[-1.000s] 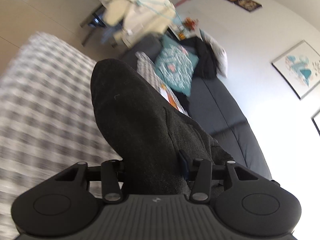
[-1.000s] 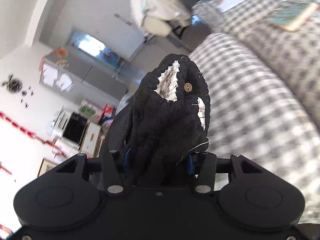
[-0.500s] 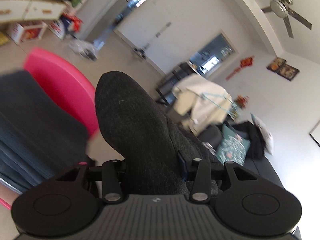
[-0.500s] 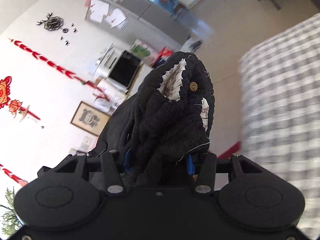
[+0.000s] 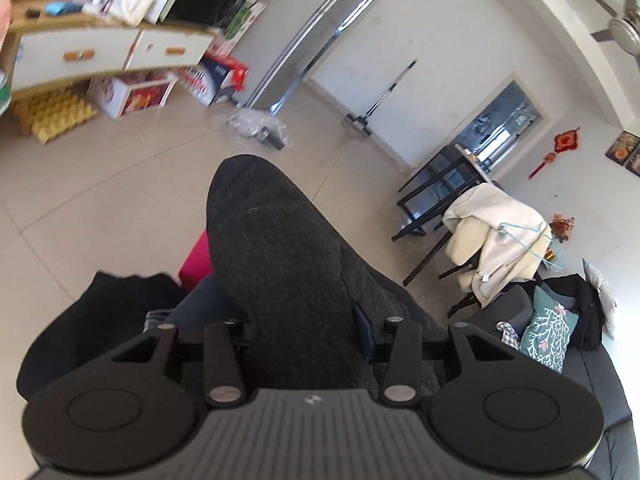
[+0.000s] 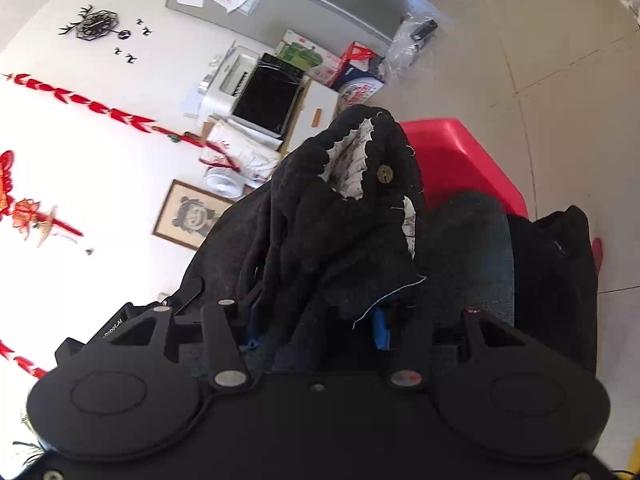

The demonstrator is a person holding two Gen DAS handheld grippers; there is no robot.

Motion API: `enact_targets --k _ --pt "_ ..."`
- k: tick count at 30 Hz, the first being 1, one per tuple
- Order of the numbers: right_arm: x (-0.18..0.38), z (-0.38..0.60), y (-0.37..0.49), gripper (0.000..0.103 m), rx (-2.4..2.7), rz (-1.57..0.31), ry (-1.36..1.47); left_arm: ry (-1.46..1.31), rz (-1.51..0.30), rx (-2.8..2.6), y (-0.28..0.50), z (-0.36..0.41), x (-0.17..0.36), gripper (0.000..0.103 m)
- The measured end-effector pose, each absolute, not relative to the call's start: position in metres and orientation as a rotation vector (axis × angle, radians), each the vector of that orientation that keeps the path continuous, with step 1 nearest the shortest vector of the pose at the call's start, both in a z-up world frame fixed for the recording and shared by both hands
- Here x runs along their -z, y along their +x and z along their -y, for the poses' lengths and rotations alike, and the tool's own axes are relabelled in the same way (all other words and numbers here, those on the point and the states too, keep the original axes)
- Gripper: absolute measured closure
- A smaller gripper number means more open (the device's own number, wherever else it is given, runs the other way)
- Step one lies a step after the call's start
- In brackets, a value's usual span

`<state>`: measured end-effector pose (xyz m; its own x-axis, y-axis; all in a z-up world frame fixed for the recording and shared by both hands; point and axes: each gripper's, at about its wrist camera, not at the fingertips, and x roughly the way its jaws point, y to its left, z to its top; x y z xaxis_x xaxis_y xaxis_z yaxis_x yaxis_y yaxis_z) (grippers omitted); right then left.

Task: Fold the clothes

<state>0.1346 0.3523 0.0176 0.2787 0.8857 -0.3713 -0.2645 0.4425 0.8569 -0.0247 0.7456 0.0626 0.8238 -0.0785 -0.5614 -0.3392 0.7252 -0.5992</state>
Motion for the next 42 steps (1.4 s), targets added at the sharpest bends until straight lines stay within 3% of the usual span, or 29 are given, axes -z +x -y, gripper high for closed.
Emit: enact_targets --k 4,8,11,13,21,23,25,34,42 --pt "0.01 -0.365 0.134 0.047 -0.838 -0.981 0.707 -0.715 -0.552 -0.217 -0.024 -0.739 -0.03 0.044" --pt "0.004 -0.378 0.132 0.04 -0.809 -0.949 0.63 -0.725 -0.528 -0.236 -0.04 -0.736 -0.033 0.035" --pt "-0.001 -0.378 0.128 0.032 -0.785 -0.968 0.621 -0.719 -0.556 -0.268 -0.044 -0.73 -0.048 0.021" --pt "-0.007 -0.368 0.127 0.02 -0.755 -0.982 0.635 -0.712 -0.563 -0.251 -0.046 -0.722 -0.06 0.021" --pt "-0.04 -0.325 0.104 0.016 -0.699 -0.905 0.465 -0.546 -0.585 -0.378 -0.073 -0.666 -0.099 0.001" --pt "-0.048 -0.308 0.095 0.013 -0.688 -0.885 0.423 -0.486 -0.578 -0.418 -0.081 -0.641 -0.108 0.001" --pt "-0.056 -0.303 0.086 0.001 -0.67 -0.868 0.39 -0.442 -0.588 -0.455 -0.087 -0.618 -0.114 0.001" --pt "-0.074 -0.234 0.049 0.0 -0.64 -0.77 0.31 -0.326 -0.664 -0.473 -0.083 -0.513 -0.117 0.001" --pt "-0.084 -0.16 0.028 0.0 -0.569 -0.674 0.261 -0.293 -0.658 -0.429 -0.045 -0.39 -0.085 0.0"
